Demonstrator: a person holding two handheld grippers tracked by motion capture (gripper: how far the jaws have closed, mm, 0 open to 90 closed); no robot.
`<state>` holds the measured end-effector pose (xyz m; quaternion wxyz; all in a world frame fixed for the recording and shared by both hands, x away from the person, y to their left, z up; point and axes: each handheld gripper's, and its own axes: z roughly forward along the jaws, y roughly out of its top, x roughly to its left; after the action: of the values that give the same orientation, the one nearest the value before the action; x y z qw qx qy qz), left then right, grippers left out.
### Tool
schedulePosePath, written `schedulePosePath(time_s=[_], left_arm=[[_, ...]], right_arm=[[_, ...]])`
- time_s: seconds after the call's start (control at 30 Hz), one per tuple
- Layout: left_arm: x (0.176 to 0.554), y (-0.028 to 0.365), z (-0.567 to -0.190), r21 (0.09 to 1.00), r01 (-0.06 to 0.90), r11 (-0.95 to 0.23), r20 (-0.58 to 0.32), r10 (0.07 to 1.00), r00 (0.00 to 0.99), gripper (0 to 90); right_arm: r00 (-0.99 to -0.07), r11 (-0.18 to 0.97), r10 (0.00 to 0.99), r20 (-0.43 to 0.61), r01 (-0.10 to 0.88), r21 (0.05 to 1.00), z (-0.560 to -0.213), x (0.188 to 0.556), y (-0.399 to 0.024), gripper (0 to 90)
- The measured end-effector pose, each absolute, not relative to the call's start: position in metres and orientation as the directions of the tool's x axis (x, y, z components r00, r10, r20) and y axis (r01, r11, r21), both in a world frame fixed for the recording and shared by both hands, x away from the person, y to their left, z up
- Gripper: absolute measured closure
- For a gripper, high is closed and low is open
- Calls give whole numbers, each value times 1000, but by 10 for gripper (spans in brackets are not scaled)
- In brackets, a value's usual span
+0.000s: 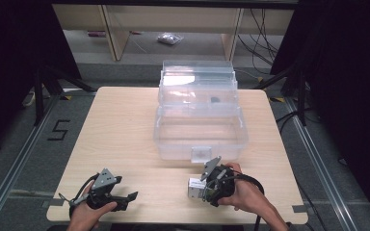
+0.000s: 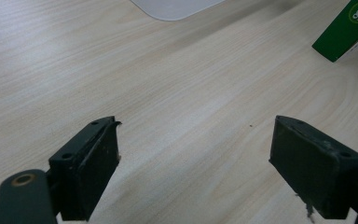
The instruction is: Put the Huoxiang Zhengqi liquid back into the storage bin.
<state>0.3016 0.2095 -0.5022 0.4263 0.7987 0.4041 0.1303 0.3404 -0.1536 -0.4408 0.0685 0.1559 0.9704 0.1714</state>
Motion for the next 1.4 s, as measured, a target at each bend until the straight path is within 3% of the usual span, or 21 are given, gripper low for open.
schedulePosePath(time_s=[0.6, 0.73, 0.83, 0.93, 1.1, 1.13, 1.4], left_arm=[[301, 210, -502, 788, 533, -306, -137, 758, 638, 149], [302, 210, -502, 788, 533, -308, -137, 756, 640, 149], [302, 210, -503, 789, 532, -308, -137, 756, 640, 149], [302, 210, -502, 788, 532, -309, -136, 757, 640, 149], [302, 211, -503, 788, 524, -325, -124, 749, 651, 149], [302, 211, -503, 788, 524, -324, -124, 749, 651, 149], [302, 211, -502, 787, 523, -327, -124, 746, 654, 149]], right_arm=[[-943, 901, 328, -45, 298, 315, -448, 345, -152, 420], [-954, 914, 294, -50, 266, 307, -450, 347, -151, 473], [-943, 909, 332, -37, 309, 280, -449, 344, -151, 505], [-958, 921, 282, -50, 256, 293, -450, 345, -150, 536], [-956, 929, 287, -55, 263, 261, -447, 339, -148, 635], [-971, 946, 220, -91, 190, 262, -448, 344, -148, 641], [-961, 935, 267, -74, 240, 262, -437, 343, -149, 649]])
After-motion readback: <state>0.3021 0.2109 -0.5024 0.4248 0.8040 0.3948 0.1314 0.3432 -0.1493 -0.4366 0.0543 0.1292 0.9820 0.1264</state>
